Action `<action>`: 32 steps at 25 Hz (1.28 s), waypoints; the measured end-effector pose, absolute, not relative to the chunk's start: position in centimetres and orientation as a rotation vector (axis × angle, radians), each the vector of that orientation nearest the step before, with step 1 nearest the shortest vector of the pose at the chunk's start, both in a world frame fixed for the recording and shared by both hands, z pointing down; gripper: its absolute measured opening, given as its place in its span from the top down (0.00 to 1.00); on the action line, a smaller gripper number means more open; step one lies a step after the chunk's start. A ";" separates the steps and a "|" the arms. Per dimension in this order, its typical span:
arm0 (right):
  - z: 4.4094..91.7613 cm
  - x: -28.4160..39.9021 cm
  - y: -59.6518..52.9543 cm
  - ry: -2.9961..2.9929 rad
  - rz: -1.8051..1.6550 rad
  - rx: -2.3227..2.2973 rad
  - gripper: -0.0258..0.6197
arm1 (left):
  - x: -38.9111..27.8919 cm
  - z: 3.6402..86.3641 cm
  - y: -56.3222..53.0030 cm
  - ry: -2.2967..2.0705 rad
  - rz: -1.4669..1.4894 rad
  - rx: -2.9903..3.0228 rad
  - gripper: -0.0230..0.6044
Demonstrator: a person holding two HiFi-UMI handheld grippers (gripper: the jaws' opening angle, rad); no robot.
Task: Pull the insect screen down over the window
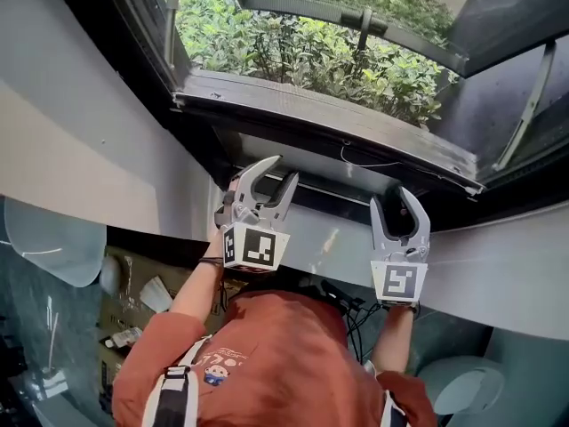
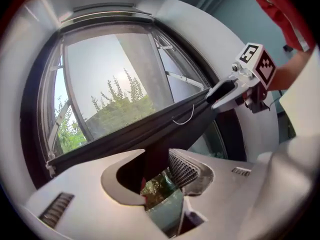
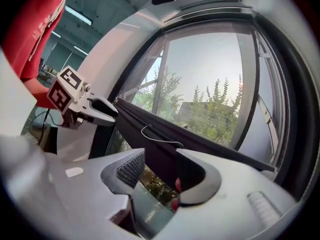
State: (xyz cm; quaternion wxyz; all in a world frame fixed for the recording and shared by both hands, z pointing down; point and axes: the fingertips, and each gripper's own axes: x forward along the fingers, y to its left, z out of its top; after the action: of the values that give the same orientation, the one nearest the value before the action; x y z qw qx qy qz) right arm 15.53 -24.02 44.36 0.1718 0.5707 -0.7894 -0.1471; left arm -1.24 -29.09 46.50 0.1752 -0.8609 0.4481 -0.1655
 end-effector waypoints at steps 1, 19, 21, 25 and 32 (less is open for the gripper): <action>44.3 15.5 -23.8 -2.257 -0.406 1.640 0.65 | -1.4 46.3 -28.9 1.294 -0.418 -2.471 0.73; 45.8 15.1 -21.6 -2.358 -0.063 2.130 0.65 | -2.8 46.8 -25.6 1.589 0.000 -2.650 0.73; 45.9 14.9 -21.5 -2.353 -0.068 2.123 0.65 | -2.7 47.0 -25.5 1.582 -0.006 -2.659 0.73; 46.5 15.1 -21.6 -2.336 -0.087 2.112 0.65 | -2.5 47.2 -25.4 1.553 -0.022 -2.657 0.73; 45.7 15.3 -21.5 -2.322 -0.124 2.111 0.72 | -2.2 46.9 -25.4 1.522 -0.020 -2.647 0.79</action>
State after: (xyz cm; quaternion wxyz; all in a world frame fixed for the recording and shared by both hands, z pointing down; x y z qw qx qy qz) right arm 15.29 -21.53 45.74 0.0007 0.6721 -0.7394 -0.0396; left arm -2.19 -25.35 46.86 0.0441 -0.8660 0.4981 -0.0066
